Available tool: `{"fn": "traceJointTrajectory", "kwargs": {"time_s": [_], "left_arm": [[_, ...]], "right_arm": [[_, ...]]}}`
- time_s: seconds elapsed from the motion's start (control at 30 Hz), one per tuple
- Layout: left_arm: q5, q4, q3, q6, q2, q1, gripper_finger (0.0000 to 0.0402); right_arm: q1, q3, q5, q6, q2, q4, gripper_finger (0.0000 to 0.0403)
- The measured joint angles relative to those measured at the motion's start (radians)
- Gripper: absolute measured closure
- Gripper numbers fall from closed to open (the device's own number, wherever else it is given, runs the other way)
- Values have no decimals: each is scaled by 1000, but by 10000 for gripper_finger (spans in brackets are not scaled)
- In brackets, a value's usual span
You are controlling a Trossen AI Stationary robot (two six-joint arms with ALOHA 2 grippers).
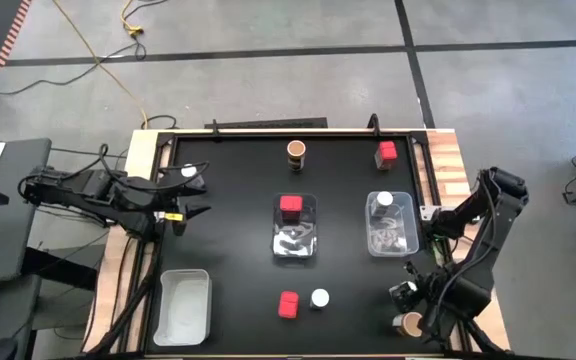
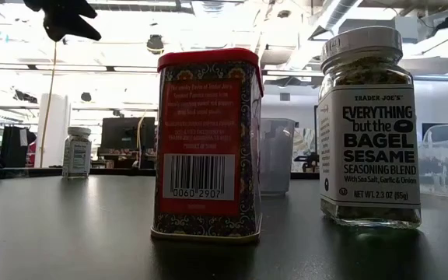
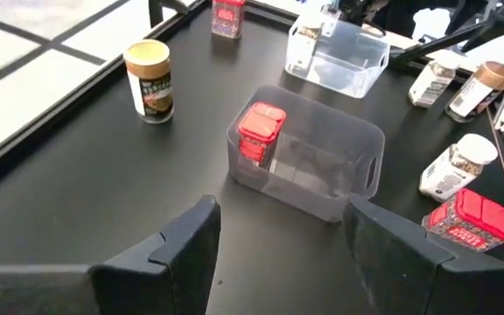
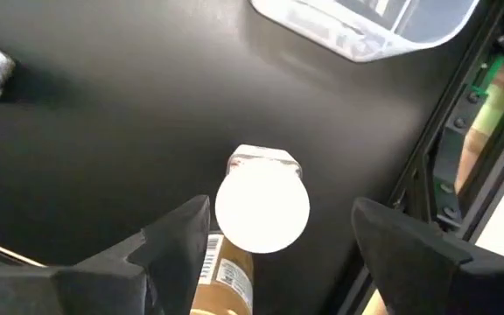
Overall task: Sort spices by type
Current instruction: Put the white seasoning bottle into the transparent bin
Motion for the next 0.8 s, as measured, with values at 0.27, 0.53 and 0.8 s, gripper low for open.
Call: {"fn": "traceJointTrajectory", "kwargs": {"time_s": [0.27, 0.53, 0.8], "left_arm": [[0, -2, 0, -15, 7, 0, 171], [-1, -3, 0, -17, 7, 0, 171], [-2, -21, 0, -17, 7, 0, 171]], "right_arm": [[-8, -89, 0, -7, 0, 96, 97], [-12, -203, 0, -8, 0, 271, 97], [-32, -255, -69, -91, 0, 364, 102]]}}
